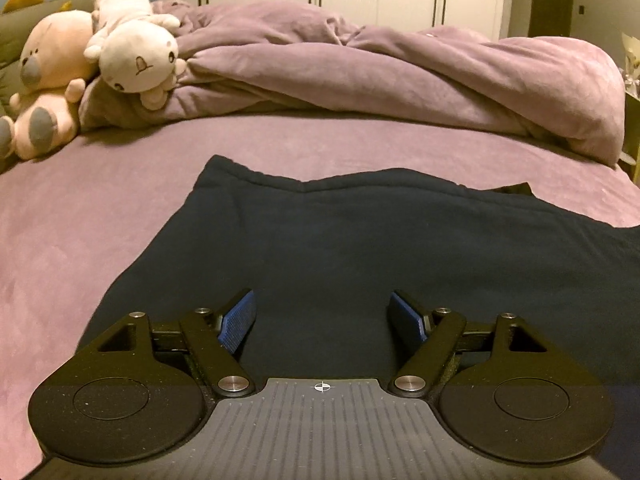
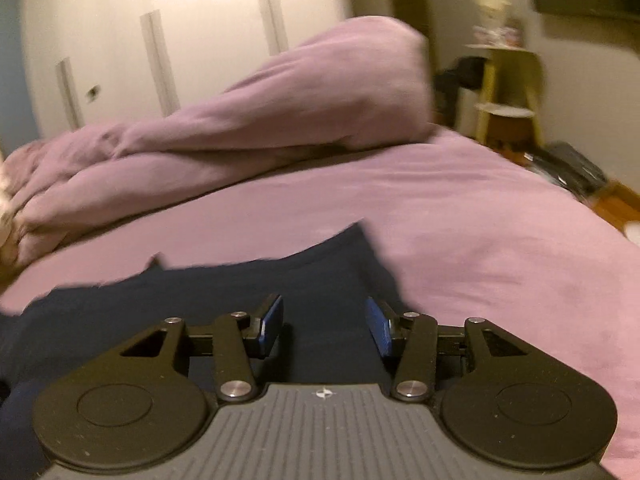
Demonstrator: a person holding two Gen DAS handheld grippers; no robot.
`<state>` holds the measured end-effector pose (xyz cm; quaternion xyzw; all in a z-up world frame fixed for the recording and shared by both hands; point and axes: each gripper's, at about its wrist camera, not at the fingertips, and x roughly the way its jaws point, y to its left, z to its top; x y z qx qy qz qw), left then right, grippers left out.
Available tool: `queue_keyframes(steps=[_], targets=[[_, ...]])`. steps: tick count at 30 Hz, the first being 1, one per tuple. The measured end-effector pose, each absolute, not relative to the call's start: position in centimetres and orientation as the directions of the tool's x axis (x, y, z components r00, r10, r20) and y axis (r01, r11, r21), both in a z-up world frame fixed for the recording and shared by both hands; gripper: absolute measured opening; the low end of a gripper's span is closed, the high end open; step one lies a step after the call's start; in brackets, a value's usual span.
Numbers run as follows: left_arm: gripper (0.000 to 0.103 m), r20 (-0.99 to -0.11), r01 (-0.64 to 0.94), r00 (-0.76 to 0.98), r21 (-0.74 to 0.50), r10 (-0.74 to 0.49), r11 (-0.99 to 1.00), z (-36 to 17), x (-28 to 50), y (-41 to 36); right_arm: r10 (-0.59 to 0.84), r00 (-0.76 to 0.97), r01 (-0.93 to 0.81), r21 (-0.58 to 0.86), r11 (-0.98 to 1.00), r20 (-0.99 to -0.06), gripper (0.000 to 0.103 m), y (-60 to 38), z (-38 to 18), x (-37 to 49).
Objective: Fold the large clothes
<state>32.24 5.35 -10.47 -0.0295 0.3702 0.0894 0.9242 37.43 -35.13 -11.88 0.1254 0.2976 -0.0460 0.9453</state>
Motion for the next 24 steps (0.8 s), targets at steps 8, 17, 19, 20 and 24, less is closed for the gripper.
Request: queue_keyframes(steps=[8,17,19,20,24], targets=[[0.080,-0.671,-0.317,0.695,0.035,0.257,0.948,-8.5,27.6,9.8,-0.114,0.807,0.260,0.175,0.950,-0.580,0.050,-36.7,-9.4,30.9],[0.080,-0.727,-0.441,0.685,-0.457,-0.038,0.772,-9.6,15.6,21.9,-0.008,0.837,0.142,0.204,0.969,-0.547,0.053,-31.9,-7.4,23.4],[0.080,-0.729,-0.417,0.673,-0.513,-0.125,0.750,-10.3,13.8,22.1,0.011,0.836,0.108,0.184,0.977,-0.549,0.053,-30.0,-7.5,23.1],[0.080,-0.727,-0.399,0.666,-0.537,-0.168,0.743,-10.7,13.1,21.9,0.022,0.833,0.084,0.166,0.982,-0.553,0.053,-28.8,-7.7,23.0],[0.080,-0.706,-0.355,0.636,-0.626,-0.312,0.695,-13.1,13.2,20.5,0.071,0.815,0.008,0.134,0.991,-0.575,0.050,-25.5,-8.2,23.3]])
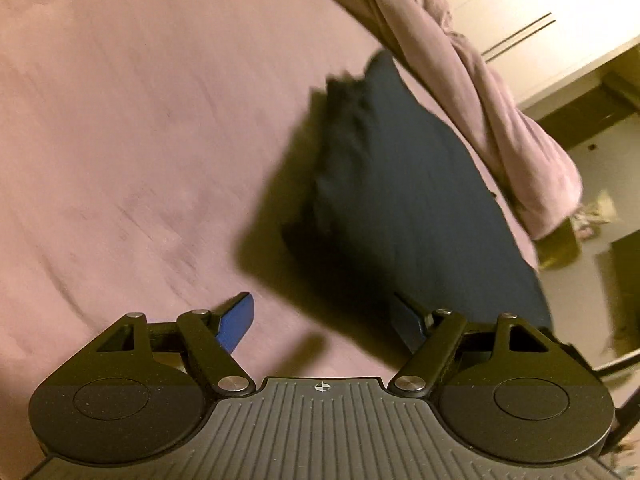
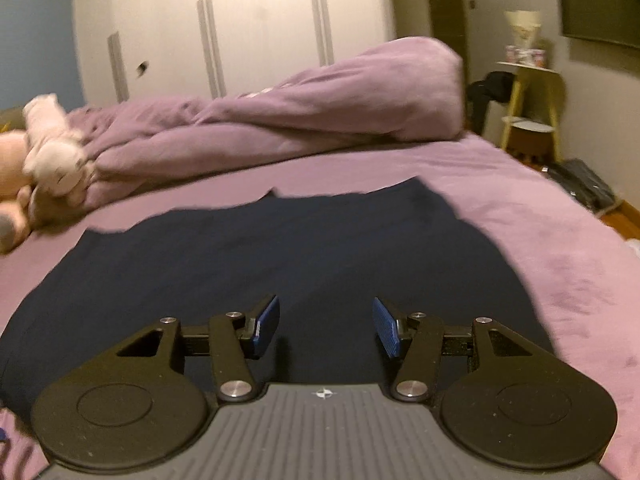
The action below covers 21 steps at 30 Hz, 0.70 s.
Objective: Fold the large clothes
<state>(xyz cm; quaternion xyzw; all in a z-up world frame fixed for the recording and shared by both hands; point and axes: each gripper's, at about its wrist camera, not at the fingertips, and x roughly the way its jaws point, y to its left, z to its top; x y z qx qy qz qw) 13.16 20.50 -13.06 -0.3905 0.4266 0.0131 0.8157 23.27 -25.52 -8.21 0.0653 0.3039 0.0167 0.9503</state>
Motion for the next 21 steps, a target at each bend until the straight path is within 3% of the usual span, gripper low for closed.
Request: queue_keyframes(steps=[6,10,11,13,16,19,21], targets=[[0.086,-0.587,-0.351,0.716,-0.771,-0.378,0.532,-15.2,17.3,21.0,0.105,0.791,-0.060,0.094,0.994,-0.603,0.048,-21.8,-8.9,23.1],[0.089,-0.563,-0.381,0.720,-0.810,-0.406,0.447,-16.7,19.7,21.2,0.088,0.779,-0.071,0.053,0.996,-0.621,0.048,-20.8,-9.9,23.3],[0.088,-0.557,-0.381,0.724,-0.815,-0.407,0.437,-16.6,20.1,21.3,0.084,0.774,-0.074,0.043,0.996,-0.628,0.048,-20.6,-10.3,23.3],[0.073,-0.552,-0.386,0.728,-0.820,-0.407,0.423,-16.5,20.3,21.6,0.079,0.765,-0.091,0.014,0.996,-0.639,0.048,-20.1,-10.9,23.6],[0.063,-0.559,-0.385,0.722,-0.814,-0.408,0.435,-16.4,20.6,21.7,0.083,0.773,-0.096,0.013,0.995,-0.629,0.045,-20.1,-10.2,23.6],[0.058,-0.568,-0.369,0.724,-0.798,-0.391,0.477,-15.5,20.4,21.4,0.076,0.807,-0.091,0.003,0.996,-0.585,0.044,-19.7,-9.7,23.0],[0.057,-0.580,-0.358,0.722,-0.780,-0.377,0.514,-14.6,20.5,21.1,0.101,0.790,-0.121,0.007,0.993,-0.605,0.044,-19.1,-10.4,23.2]])
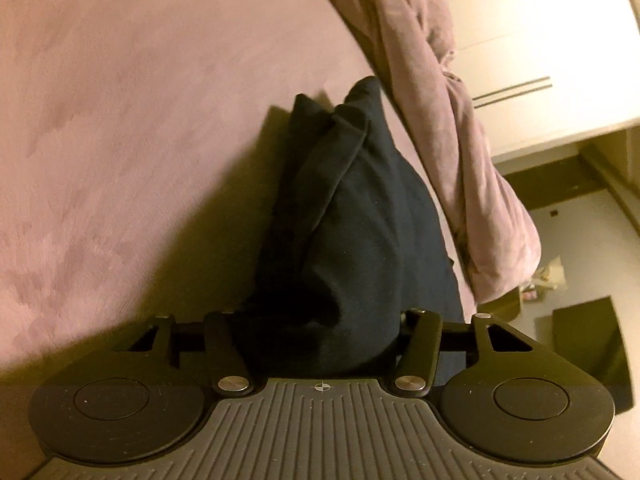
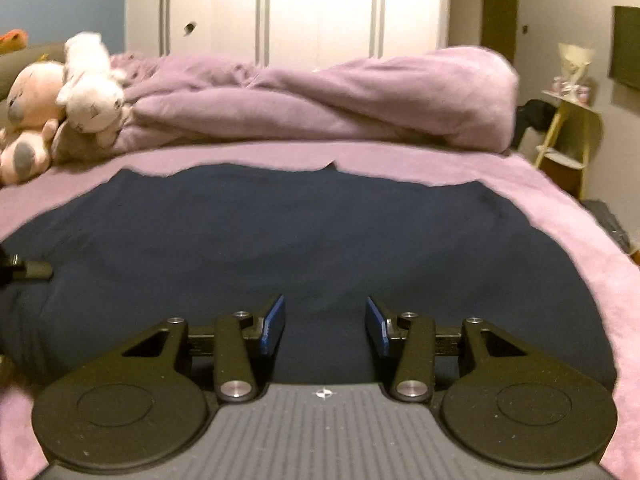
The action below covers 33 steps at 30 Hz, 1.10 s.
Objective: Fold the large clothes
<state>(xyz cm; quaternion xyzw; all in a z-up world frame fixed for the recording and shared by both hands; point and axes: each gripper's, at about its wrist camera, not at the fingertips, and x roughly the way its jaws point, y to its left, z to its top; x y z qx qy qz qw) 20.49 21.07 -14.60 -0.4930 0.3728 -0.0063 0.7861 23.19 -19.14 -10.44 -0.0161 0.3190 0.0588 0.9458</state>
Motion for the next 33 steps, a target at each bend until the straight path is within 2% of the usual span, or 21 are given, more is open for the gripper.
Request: queue_keyframes(steps=[2,4,7,11,14,20,25,29,33], targets=[[0.055,-0.609,-0.347,0.711,-0.739,-0.351,0.577,-13.4,20.8,20.3,0.137,0.736,-0.190,-0.008,0.982,-0.663,0.044,-18.4,-11.9,23.8],[0.054,-0.629,-0.343,0.703,-0.708,-0.330,0.617,-12.4,21.0,19.7,0.139,0.734,-0.227,-0.048,0.973,-0.665,0.044,-18.1,-12.1,24.1],[0.053,-0.646,-0.331,0.697,-0.675,-0.311,0.660,-10.6,21.1,19.1,0.174,0.732,-0.220,0.012,0.975,-0.659,0.043,-19.5,-10.4,24.3],[0.052,-0.681,-0.263,0.686,-0.559,-0.254,0.787,-7.0,21.7,16.4,0.133,0.779,-0.111,0.074,0.991,-0.612,0.043,-22.8,-9.0,23.2],[0.052,-0.675,-0.177,0.700,-0.479,-0.232,0.860,-4.1,21.9,13.4,0.057,0.798,0.003,0.099,0.995,-0.600,0.043,-25.6,-8.6,22.6],[0.052,-0.651,-0.002,0.706,-0.396,-0.279,0.918,-0.3,22.5,4.5,-0.044,0.812,0.168,0.161,0.972,-0.582,0.043,-30.9,-8.2,22.4],[0.052,-0.673,0.151,0.679,-0.263,-0.294,0.953,-1.6,23.5,-4.7,-0.081,0.799,0.243,0.197,0.950,-0.596,0.043,-33.8,-9.0,22.2],[0.052,-0.714,0.225,0.654,-0.133,-0.250,0.965,-4.6,23.8,-10.1,-0.067,0.798,0.236,0.207,0.949,-0.599,0.044,-35.0,-9.5,21.5],[0.063,-0.681,0.325,0.694,0.007,-0.234,0.946,-7.1,22.1,-13.2,-0.021,0.802,0.207,0.245,0.947,-0.596,0.044,-35.9,-9.6,21.1]])
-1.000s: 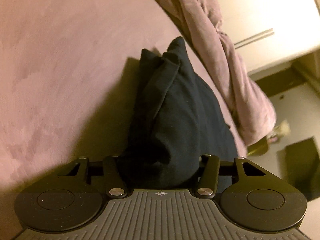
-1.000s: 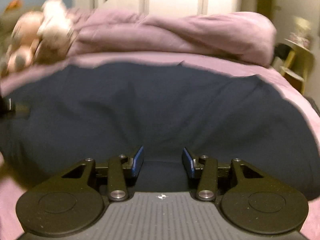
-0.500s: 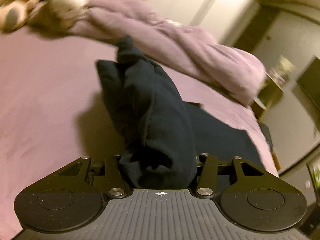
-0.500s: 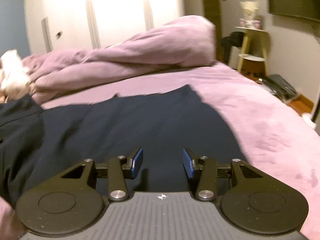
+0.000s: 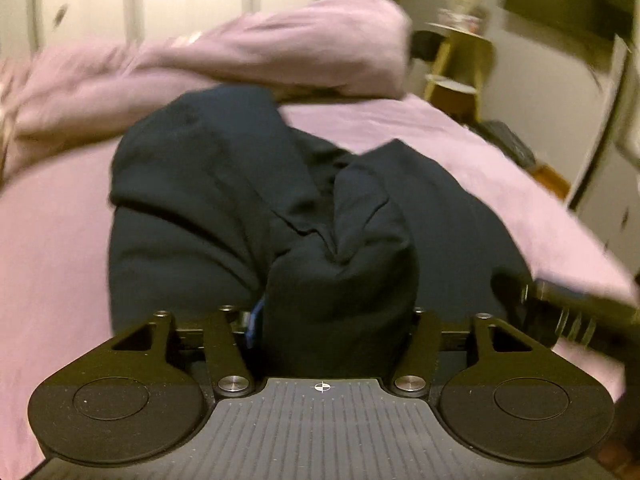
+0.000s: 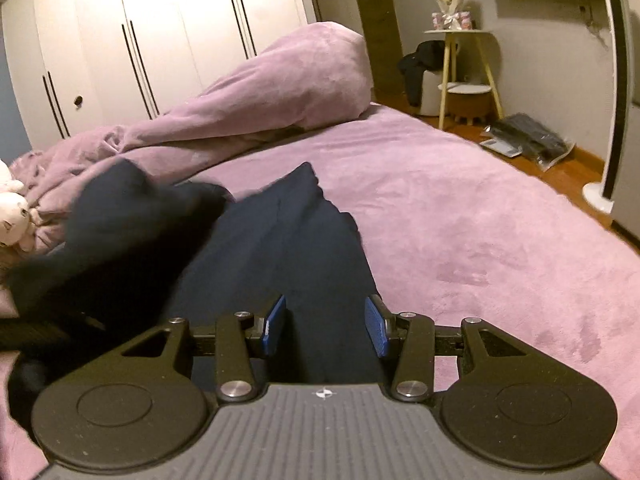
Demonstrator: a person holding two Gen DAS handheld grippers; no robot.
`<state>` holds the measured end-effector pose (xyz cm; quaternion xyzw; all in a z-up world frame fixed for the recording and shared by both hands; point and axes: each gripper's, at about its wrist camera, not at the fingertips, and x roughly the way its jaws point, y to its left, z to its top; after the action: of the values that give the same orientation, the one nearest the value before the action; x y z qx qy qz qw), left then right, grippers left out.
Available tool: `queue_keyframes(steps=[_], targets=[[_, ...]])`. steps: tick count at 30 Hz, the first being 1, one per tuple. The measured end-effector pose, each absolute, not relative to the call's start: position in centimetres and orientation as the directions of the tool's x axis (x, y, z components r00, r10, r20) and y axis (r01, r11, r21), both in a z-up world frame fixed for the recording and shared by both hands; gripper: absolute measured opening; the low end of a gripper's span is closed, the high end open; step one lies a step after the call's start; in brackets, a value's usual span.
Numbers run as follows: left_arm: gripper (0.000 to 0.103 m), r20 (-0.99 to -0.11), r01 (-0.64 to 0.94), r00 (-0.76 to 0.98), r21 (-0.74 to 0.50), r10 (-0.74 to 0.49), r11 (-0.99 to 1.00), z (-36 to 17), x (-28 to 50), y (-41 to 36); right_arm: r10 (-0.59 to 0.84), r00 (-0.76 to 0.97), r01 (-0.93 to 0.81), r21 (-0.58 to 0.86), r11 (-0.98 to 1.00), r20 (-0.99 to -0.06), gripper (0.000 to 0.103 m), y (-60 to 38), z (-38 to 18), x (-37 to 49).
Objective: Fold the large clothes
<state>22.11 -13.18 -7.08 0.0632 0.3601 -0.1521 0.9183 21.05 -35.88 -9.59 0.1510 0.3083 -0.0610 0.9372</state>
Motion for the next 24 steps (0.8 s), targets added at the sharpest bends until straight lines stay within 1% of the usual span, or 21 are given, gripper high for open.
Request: queue_keyframes(steps=[1,3,6,8,12,15,17,18,19,21,22,24], targets=[[0.065,-0.657,0.342,0.721,0.058,-0.222,0.938,-7.4,21.2,-13.5,-0.004,0.800,0.201,0.263,0.943,-0.599,0.044,-36.2,-9.5,21.1],[0.066,-0.640,0.349,0.736,0.075,-0.223,0.934,-7.2,19.9,-13.2,0.038,0.805,0.185,0.313,0.932,-0.591,0.044,-36.9,-9.1,21.2],[0.073,-0.615,0.337,0.736,-0.027,-0.282,0.941,-6.1,19.4,-12.0,0.113,0.819,0.147,0.396,0.906,-0.562,0.044,-38.1,-8.3,21.3],[0.073,-0.613,0.330,0.723,-0.100,-0.319,0.939,-5.8,19.5,-10.7,0.185,0.830,0.080,0.440,0.894,-0.526,0.044,-38.2,-7.4,21.8],[0.074,-0.616,0.345,0.716,-0.098,-0.329,0.933,-5.6,19.5,-10.6,0.345,0.816,-0.084,0.495,0.865,-0.464,0.044,-37.2,-5.1,24.2],[0.078,-0.614,0.377,0.711,-0.079,-0.343,0.923,-5.4,19.2,-11.3,0.449,0.777,-0.202,0.502,0.841,-0.441,0.044,-35.3,-4.1,26.1],[0.079,-0.610,0.407,0.708,-0.061,-0.357,0.911,-5.3,18.6,-11.4,0.485,0.730,-0.230,0.495,0.838,-0.482,0.044,-33.9,-4.8,27.6],[0.079,-0.614,0.418,0.703,-0.051,-0.359,0.907,-5.3,18.2,-11.2,0.491,0.699,-0.223,0.495,0.840,-0.520,0.044,-33.4,-5.8,28.6],[0.079,-0.619,0.433,0.693,-0.053,-0.370,0.900,-5.2,17.8,-10.9,0.498,0.654,-0.213,0.492,0.844,-0.570,0.044,-33.0,-7.0,29.4],[0.079,-0.628,0.458,0.665,-0.083,-0.403,0.885,-4.7,17.0,-9.8,0.438,0.593,-0.163,0.432,0.887,-0.676,0.042,-32.3,-9.6,30.5],[0.078,-0.632,0.456,0.653,-0.111,-0.417,0.883,-4.2,16.7,-9.1,0.432,0.582,-0.180,0.410,0.894,-0.688,0.041,-32.2,-10.6,30.4],[0.077,-0.625,0.412,0.647,-0.195,-0.437,0.890,-2.8,16.4,-6.8,0.432,0.604,-0.205,0.394,0.896,-0.670,0.041,-32.1,-11.3,29.7]])
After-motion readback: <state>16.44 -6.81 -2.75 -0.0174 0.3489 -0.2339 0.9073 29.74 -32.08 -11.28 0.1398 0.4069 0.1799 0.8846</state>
